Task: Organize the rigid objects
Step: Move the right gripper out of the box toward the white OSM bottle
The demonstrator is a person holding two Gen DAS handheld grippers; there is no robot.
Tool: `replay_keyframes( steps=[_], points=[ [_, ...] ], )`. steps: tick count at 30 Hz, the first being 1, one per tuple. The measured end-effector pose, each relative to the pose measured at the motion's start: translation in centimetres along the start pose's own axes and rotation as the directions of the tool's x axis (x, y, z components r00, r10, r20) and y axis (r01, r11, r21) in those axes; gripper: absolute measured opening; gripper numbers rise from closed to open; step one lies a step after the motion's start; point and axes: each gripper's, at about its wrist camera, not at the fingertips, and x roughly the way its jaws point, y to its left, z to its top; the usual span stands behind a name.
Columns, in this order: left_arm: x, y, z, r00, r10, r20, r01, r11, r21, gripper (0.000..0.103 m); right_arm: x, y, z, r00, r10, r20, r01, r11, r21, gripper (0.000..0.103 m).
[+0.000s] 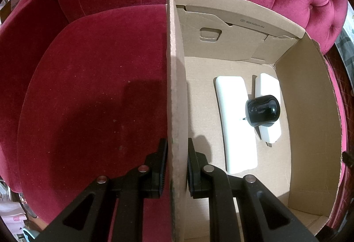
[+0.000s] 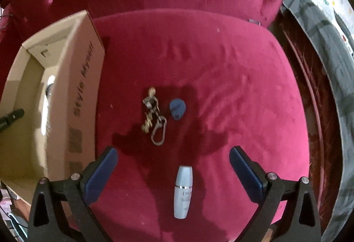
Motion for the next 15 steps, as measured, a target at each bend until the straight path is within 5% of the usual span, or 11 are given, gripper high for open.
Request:
replay_keyframes(
  steps=[15],
  points=[
    [0.0, -0.1, 0.0, 1.0, 0.001, 0.001, -0.001, 1.0, -0.001, 0.017, 5.8, -2.2, -4.3, 0.995, 0.004, -0.099, -0.001, 0.999, 0.034, 0.103]
  ],
)
